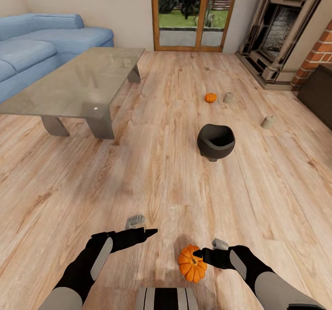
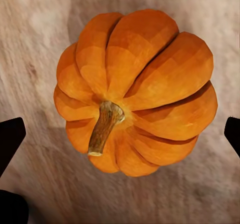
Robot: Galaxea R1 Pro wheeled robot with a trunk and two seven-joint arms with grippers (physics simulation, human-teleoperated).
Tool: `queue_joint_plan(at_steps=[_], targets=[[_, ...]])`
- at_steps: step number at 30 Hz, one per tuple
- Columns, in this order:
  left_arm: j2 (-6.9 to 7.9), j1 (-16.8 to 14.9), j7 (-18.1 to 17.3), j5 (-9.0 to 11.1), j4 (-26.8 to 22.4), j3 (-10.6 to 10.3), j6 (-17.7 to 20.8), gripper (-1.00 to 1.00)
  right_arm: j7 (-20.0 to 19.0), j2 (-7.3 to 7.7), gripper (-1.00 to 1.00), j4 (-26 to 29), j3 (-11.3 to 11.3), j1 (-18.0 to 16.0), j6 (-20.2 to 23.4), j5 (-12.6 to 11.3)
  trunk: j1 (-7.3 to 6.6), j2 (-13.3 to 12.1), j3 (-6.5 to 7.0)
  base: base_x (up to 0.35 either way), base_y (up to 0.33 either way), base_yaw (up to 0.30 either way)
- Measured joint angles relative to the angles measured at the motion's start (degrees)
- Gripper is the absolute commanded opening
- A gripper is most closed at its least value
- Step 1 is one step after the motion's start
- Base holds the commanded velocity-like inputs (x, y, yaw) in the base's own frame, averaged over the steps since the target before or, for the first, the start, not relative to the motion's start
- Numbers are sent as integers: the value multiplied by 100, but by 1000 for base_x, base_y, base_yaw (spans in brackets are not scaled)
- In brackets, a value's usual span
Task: Place each of the two pumpkins and all three candles from the living room inside a cabinet in the living room (use any cabinet), then make sure every cabinet is closed, and position the cauldron so it is next to a table in the living room.
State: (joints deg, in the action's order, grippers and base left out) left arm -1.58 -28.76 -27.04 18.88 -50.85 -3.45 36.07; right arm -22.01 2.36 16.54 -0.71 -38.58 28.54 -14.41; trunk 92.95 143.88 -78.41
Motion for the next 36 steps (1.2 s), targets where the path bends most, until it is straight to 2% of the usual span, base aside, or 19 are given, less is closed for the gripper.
queue_joint_plan(at_steps=[19,32,36], targets=[[0,1,25,-2,0,0,-21,100,-9,0,100,0,7,0,-1,0,0,0,-1,0,0,0],[0,-1,40,-5,9,0,-28,100,5,-7,100,-6,8,0,0,0,0,0,-1,74,0,0],[0,1,34,-9,9,0,-25,100,8,-7,100,-7,8,0,1,1,10,5,-89,0,0,0]])
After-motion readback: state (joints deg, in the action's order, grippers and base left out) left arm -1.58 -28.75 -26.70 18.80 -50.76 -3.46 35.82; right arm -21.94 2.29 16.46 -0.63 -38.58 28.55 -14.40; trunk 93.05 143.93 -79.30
